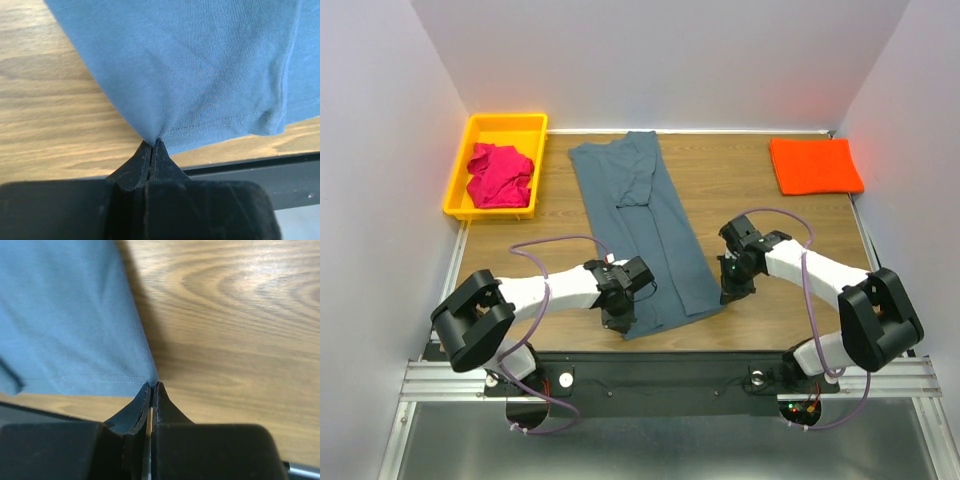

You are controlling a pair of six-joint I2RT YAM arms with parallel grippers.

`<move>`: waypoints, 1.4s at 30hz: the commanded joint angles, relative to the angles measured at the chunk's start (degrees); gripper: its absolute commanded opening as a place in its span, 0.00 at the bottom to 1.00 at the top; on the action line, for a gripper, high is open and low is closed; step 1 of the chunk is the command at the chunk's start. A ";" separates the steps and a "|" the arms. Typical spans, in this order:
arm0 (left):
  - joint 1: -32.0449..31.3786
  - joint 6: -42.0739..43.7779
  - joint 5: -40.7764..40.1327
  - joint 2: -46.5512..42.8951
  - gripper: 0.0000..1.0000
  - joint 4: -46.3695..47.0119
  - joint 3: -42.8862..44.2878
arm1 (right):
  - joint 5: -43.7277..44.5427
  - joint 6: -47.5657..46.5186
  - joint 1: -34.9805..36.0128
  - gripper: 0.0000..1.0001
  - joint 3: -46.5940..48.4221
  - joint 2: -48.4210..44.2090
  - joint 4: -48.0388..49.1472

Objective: Fold and stack the t-shirts
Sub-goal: Fold the tshirt

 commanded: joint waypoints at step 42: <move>36.27 27.88 -11.21 13.42 0.00 5.83 27.76 | 9.23 -10.46 -3.97 0.01 69.84 41.81 -5.90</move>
